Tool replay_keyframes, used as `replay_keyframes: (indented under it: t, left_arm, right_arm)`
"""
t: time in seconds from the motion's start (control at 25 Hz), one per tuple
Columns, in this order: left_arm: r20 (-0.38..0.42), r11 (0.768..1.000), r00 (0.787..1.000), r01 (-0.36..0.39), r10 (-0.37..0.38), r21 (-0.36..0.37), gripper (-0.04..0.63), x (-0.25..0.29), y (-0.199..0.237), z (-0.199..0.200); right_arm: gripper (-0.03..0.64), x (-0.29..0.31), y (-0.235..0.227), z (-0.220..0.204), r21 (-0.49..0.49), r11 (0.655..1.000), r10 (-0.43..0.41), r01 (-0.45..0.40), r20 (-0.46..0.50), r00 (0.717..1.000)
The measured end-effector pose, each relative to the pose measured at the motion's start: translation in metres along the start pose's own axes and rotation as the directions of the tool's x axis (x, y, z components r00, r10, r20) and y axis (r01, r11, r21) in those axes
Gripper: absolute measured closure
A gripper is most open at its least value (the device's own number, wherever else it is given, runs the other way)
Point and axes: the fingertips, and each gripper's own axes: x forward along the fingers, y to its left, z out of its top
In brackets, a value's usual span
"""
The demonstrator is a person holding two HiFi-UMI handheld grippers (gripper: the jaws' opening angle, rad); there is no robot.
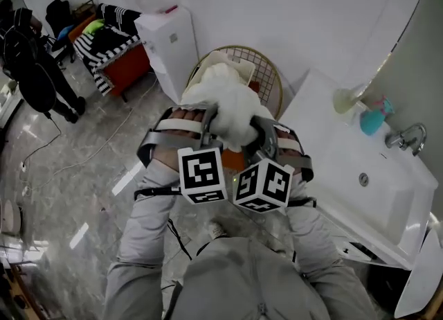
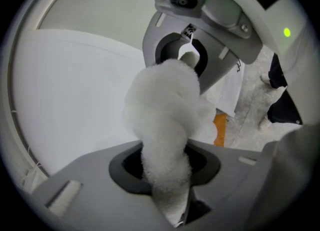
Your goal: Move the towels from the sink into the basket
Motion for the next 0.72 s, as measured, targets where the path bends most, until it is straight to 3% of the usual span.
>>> replay_keyframes:
  t: [0.4, 0.72]
  left_arm:
    - [-0.015, 0.996, 0.998, 0.062, -0.063, -0.069, 0.402, 0.058, -0.003, -0.102]
    - [-0.03, 0.993, 0.996, 0.079, -0.082, -0.091, 0.402, 0.127, 0.018, -0.119]
  right_arm:
    - [0.519, 0.098, 0.031, 0.052, -0.027, 0.997, 0.07, -0.07, -0.023, 0.997]
    - [0.518, 0.169, 0.008, 0.04, -0.03, 0.995, 0.095, -0.096, -0.03, 0.995]
